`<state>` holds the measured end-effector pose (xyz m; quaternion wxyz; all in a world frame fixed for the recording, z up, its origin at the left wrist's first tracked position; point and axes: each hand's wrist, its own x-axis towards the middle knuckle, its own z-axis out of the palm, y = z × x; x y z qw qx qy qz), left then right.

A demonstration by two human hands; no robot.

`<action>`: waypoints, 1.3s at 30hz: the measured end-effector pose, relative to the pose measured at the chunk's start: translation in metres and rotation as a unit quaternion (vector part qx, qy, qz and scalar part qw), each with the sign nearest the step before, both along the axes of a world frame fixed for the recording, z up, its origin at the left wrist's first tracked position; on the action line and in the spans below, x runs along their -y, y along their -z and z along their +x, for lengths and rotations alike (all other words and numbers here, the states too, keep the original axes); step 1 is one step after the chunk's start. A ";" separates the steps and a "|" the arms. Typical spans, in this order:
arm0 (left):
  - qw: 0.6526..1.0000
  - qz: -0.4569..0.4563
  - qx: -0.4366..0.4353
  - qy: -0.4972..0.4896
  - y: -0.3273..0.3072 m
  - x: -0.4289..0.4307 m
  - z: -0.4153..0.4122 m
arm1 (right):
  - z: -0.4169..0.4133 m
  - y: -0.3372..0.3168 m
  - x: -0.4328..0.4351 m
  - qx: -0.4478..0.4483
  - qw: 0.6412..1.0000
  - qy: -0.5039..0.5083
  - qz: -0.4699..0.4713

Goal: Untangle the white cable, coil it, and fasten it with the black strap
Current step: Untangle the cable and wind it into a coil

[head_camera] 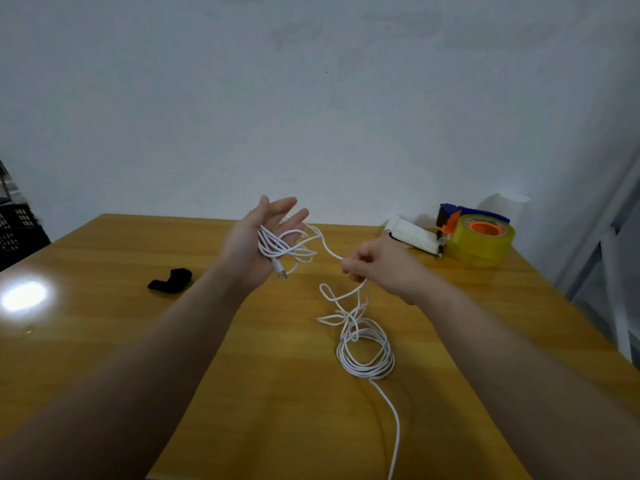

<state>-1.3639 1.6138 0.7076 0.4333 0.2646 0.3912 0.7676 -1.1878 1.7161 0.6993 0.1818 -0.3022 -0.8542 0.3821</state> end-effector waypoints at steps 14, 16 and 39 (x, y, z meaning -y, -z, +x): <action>0.999 0.021 0.034 0.004 -0.019 0.003 0.026 | -0.022 0.018 0.003 0.204 0.938 0.008 0.281; 1.000 -0.028 -0.010 -0.006 -0.020 0.002 0.028 | -0.026 0.018 0.014 0.267 0.895 -0.063 0.352; 0.939 -0.219 -0.264 0.011 0.016 -0.015 0.037 | -0.020 -0.011 0.014 -0.098 0.988 -0.086 0.088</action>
